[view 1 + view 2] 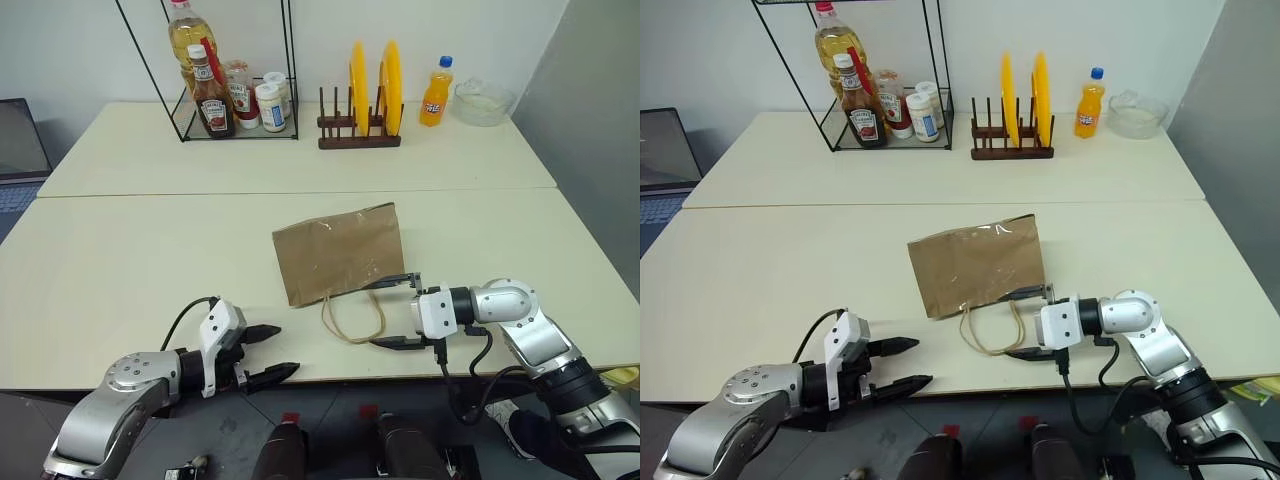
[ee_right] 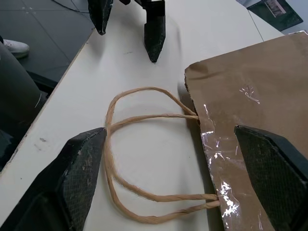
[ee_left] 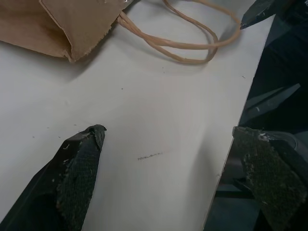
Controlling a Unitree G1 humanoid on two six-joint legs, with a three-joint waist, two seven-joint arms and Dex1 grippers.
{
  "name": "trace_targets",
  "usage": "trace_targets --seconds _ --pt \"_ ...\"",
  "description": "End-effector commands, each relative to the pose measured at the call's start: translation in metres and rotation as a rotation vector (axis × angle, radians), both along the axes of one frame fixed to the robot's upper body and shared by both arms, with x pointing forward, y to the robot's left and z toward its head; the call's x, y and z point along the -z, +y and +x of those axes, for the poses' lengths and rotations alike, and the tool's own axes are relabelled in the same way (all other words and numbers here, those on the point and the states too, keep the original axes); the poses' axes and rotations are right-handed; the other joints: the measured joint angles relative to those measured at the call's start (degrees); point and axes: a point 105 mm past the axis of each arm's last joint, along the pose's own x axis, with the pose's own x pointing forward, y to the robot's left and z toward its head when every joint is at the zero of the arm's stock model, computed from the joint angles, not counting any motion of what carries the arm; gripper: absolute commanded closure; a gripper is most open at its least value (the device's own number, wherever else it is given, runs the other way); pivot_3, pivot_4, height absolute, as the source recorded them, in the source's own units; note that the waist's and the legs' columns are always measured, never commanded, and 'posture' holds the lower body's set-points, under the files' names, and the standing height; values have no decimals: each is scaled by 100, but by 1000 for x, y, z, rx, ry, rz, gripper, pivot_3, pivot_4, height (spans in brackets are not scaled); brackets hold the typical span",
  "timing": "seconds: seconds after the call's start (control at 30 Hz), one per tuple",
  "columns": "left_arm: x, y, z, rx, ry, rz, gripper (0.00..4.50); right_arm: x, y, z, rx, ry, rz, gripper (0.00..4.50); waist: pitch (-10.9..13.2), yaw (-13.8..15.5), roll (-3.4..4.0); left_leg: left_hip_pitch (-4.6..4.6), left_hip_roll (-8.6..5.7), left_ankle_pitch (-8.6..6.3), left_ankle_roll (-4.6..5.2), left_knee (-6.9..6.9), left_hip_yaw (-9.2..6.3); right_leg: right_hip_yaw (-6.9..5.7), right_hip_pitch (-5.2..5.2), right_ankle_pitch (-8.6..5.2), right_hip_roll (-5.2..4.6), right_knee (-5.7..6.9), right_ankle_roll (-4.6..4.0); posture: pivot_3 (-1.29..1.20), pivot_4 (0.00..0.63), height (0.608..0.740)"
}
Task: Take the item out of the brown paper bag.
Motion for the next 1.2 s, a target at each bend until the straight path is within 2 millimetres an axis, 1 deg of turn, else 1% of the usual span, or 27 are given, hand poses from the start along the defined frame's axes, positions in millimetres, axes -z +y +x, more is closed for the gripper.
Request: trace_targets --seconds 0.03,0.17,0.33,0.5,0.57,0.77,0.87,0.93,1.03,1.2 --pt "2 -5 0 18 0 -3 0 -12 4 10 44 -41 46 36 0 -1 0 0 0 0 0 0 1 0 0 0 0 0 0 0 150 740" --pt "2 -7 0 28 2 -5 0 -10 3 12 36 -63 26 36 0 6 0 0 -1 0 0 0 1 -1 0 0 1 0 0 0 150 740" --pt "5 -3 -3 29 14 1 0 -5 -8 -1 -40 -85 -34 36 0 7 0 0 -2 0 0 0 2 -1 0 0 1 -1 0 0 150 740" --pt "5 -4 -5 30 16 -2 0 2 -12 -11 -92 -89 -70 36 0 5 0 1 1 0 0 -1 2 0 0 0 1 -1 0 0 150 740" --pt "6 -5 -6 30 15 -4 0 12 -13 -10 -92 -101 -105 36 0 4 0 2 1 0 0 -1 3 1 0 0 1 -1 0 0 150 740" --pt "7 -5 -7 42 11 15 0 17 -5 4 -55 -141 -109 36 -1 2 0 4 0 0 0 -1 4 1 1 0 1 0 0 0 150 740" --pt "7 -6 -8 45 10 19 0 17 -3 8 -39 -144 -91 36 -1 3 0 4 -1 0 0 -1 4 1 1 0 1 0 0 0 150 740" --pt "6 -6 -7 43 8 17 0 11 1 11 -25 -135 -48 36 -1 2 0 4 0 0 0 -1 4 1 1 0 1 0 0 0 150 740" --pt "5 -5 -6 40 6 16 0 0 5 8 -27 -94 19 36 -1 2 0 3 1 0 0 -1 3 2 1 0 1 1 0 0 150 740" --pt "5 -6 -5 43 2 16 0 -2 6 2 -48 -64 31 36 -1 3 0 3 1 0 0 -1 2 2 2 0 1 0 0 0 150 740"
